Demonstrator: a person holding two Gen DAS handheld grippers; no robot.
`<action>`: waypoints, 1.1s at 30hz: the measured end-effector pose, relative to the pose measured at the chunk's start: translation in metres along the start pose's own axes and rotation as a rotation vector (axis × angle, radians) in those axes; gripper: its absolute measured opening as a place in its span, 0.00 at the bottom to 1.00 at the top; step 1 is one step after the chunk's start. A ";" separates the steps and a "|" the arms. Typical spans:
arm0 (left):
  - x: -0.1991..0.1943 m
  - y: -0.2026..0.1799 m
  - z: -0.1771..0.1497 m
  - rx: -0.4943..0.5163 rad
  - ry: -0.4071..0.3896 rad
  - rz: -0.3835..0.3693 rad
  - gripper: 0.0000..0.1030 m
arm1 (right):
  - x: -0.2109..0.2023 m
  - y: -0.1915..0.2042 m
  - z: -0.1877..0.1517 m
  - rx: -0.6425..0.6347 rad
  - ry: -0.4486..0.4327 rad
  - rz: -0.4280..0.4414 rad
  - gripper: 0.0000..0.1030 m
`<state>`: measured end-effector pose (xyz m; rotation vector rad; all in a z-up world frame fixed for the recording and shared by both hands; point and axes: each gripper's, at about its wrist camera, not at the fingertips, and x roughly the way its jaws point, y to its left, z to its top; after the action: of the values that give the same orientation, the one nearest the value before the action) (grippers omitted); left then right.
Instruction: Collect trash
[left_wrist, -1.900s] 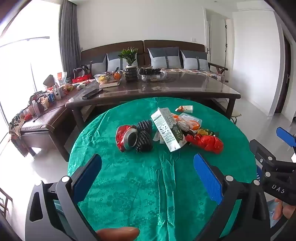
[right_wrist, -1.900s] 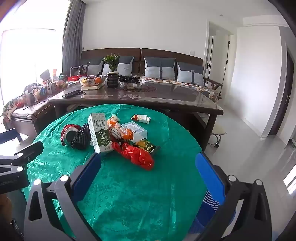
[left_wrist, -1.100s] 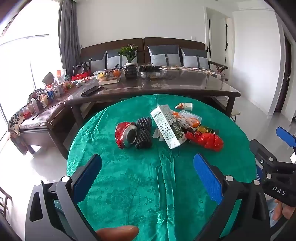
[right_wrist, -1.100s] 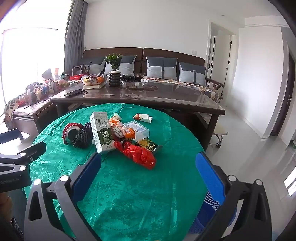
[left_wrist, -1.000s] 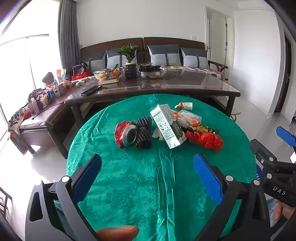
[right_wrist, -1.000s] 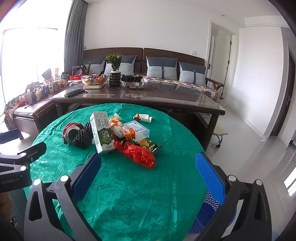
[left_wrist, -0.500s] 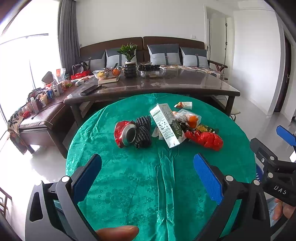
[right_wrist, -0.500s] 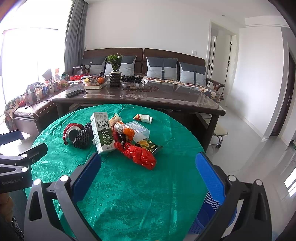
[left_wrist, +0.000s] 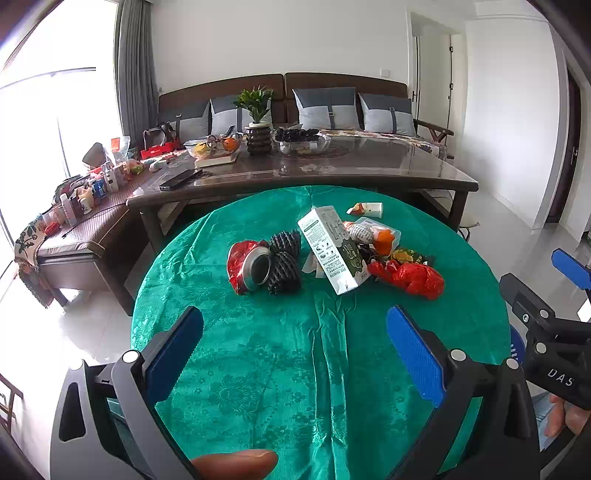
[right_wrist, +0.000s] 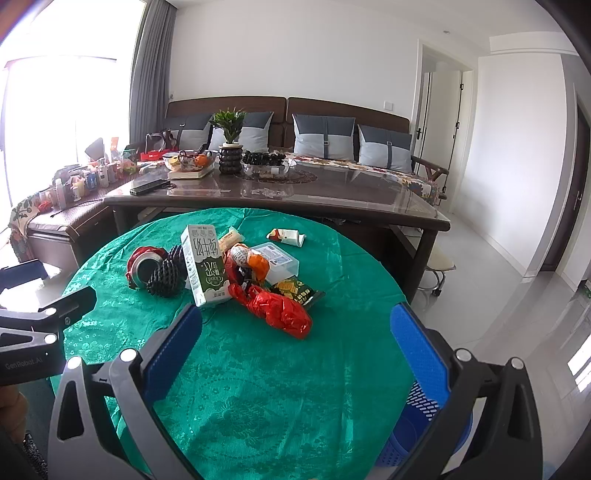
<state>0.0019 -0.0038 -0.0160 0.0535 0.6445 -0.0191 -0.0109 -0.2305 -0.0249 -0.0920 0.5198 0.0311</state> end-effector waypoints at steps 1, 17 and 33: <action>0.000 0.000 -0.001 0.000 0.000 0.000 0.96 | 0.000 0.001 0.000 0.000 0.000 0.000 0.96; 0.000 0.001 0.002 -0.001 0.003 0.000 0.96 | -0.001 0.001 0.000 -0.001 -0.001 0.001 0.96; 0.001 0.000 -0.003 0.000 0.005 0.001 0.96 | -0.001 0.001 0.000 0.001 -0.001 0.001 0.96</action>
<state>0.0010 -0.0037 -0.0194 0.0542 0.6495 -0.0184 -0.0117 -0.2297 -0.0247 -0.0902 0.5185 0.0321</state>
